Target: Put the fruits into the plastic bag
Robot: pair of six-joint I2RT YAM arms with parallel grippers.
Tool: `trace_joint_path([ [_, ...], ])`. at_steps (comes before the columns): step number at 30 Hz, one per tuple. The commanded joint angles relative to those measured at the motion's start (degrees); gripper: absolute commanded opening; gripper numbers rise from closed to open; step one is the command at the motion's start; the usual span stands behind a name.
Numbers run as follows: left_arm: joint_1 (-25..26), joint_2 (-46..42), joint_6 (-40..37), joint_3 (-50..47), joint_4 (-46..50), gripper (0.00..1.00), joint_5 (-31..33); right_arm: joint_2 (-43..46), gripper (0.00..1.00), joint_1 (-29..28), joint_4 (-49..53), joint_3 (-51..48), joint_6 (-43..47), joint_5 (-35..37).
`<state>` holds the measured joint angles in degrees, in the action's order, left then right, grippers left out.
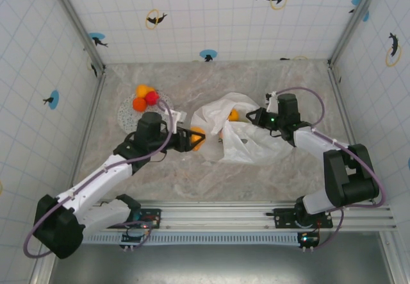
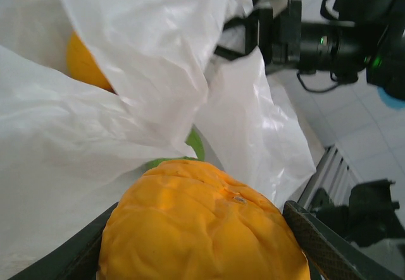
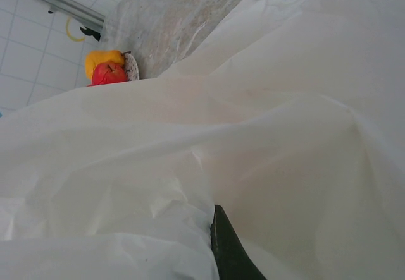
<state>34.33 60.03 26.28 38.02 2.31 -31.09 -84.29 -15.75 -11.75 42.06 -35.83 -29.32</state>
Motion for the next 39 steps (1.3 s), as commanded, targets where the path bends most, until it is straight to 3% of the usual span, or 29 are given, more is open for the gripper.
trace_joint_path([
  [1,4.2,3.3,-4.7,1.8,-1.5,0.59,3.0,0.9,0.00,-0.5,0.8,2.2,0.0,1.2],
  [6,7.1,9.3,-5.6,3.3,-2.5,0.59,4.5,1.3,0.00,-0.7,1.9,3.1,0.2,1.7],
  [21,7.2,26.4,-2.6,12.0,-8.5,0.59,8.9,1.8,0.00,-2.3,3.2,3.3,0.7,2.3],
  [29,8.1,34.2,8.3,14.8,-19.5,0.60,9.6,3.1,0.00,-2.4,1.9,2.5,-1.4,1.8],
  [39,10.1,38.9,16.0,15.0,-28.6,0.61,14.0,5.3,0.00,-2.5,-2.6,0.2,-6.1,3.6],
])
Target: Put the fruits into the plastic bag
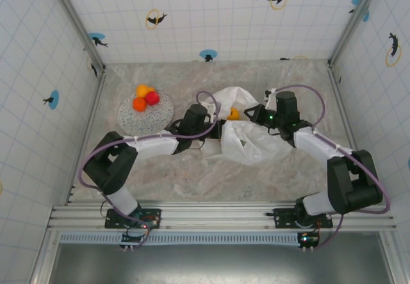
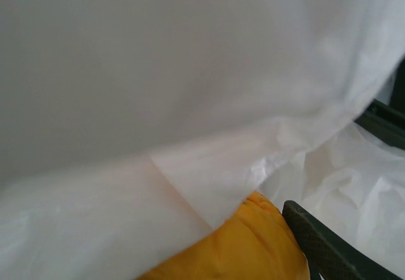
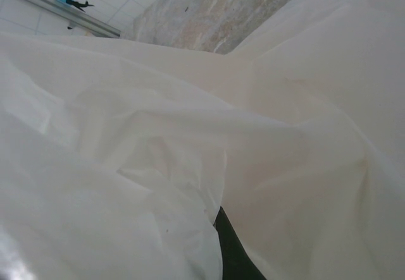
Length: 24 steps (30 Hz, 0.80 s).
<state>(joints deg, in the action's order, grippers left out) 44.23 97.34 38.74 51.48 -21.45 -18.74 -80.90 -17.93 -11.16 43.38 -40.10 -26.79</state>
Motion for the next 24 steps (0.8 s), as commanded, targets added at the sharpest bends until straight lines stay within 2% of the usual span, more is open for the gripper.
trace_joint_path([
  [1,0.4,2.4,4.3,1.7,-5.7,0.62,1.2,2.1,0.00,-0.3,-3.3,-1.2,-1.9,1.3],
  [7,1.8,6.2,8.2,3.0,-9.9,0.66,-1.5,2.9,0.00,-0.3,-3.4,-1.2,-2.5,2.7],
  [12,2.2,8.3,8.7,3.9,-9.8,0.71,-2.5,2.5,0.00,-0.3,-3.1,-0.9,-2.3,2.6],
  [24,2.1,5.2,0.6,6.1,-0.8,0.89,2.0,1.9,0.00,-0.1,-2.4,-0.5,-1.5,2.5],
])
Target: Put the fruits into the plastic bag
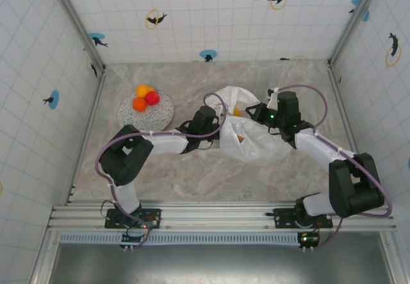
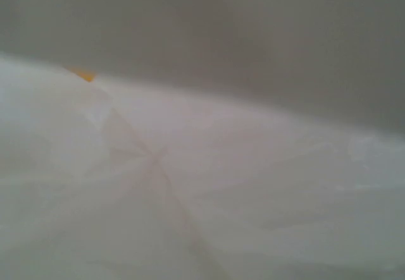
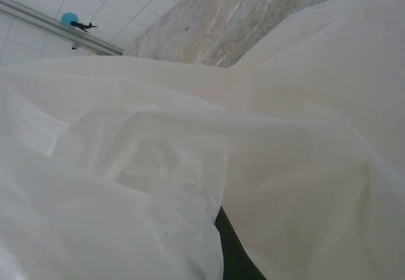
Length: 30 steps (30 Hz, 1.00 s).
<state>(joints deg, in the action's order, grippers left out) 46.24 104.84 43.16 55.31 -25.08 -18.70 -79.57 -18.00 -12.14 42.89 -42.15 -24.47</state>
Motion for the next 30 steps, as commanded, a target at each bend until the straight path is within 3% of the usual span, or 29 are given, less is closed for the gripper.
trace_joint_path([
  [1,0.1,-2.6,-4.5,2.3,3.3,0.90,2.0,0.6,0.00,0.0,-1.4,0.0,0.7,0.2],
  [15,-1.7,-8.2,-10.3,-0.6,9.4,0.96,5.2,1.8,0.00,1.6,-0.5,-2.0,1.9,-0.1],
  [30,-3.5,-18.4,-19.7,-7.3,18.5,0.94,3.0,0.7,0.00,2.9,-1.6,-3.4,1.8,-1.0],
])
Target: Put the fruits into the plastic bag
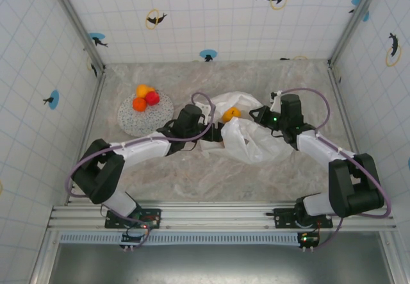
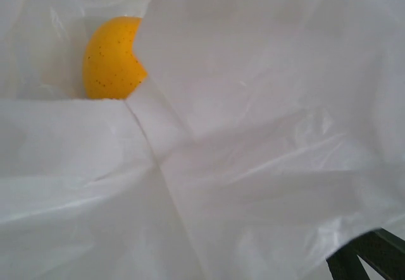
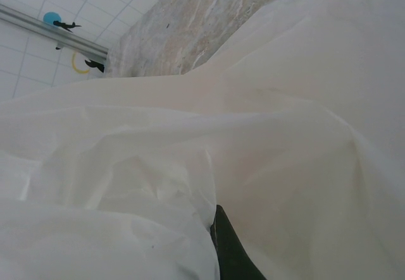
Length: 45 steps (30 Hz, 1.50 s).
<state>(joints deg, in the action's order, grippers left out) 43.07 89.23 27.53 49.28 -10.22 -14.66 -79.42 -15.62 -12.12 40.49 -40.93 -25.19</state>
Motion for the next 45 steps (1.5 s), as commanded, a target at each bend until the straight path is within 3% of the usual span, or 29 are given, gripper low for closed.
trace_joint_path([
  [1,-0.4,-3.6,-4.8,-1.7,4.3,0.94,-1.5,0.4,0.00,0.6,-1.8,-1.0,0.6,-0.3],
  [14,-3.0,-11.9,-9.5,-4.8,12.7,0.92,-4.9,-0.3,0.00,0.6,-2.6,-1.3,0.3,-0.5],
  [19,-5.4,-17.0,-9.1,-5.2,14.8,0.92,-4.5,-0.5,0.00,0.6,-3.1,-1.3,0.2,-0.8],
  [22,-8.1,-20.3,-7.8,-5.0,15.8,0.92,-1.2,-0.6,0.00,0.5,-3.6,-1.2,0.1,-1.2],
  [30,-18.0,-22.6,-3.8,-0.9,21.9,0.92,11.3,-0.1,0.00,0.3,-4.4,-1.1,1.0,-1.0],
  [34,-26.7,-21.3,-2.8,1.6,25.9,0.91,17.0,0.2,0.00,0.3,-4.0,-1.2,2.6,-0.8],
  [38,-35.1,-18.3,0.4,2.3,25.4,0.91,15.9,0.3,0.00,0.5,-4.8,-1.9,3.3,-0.9],
  [45,-40.7,-9.2,7.1,3.3,18.8,0.90,18.5,-1.2,0.00,1.1,-7.4,-1.5,2.3,-3.6],
])
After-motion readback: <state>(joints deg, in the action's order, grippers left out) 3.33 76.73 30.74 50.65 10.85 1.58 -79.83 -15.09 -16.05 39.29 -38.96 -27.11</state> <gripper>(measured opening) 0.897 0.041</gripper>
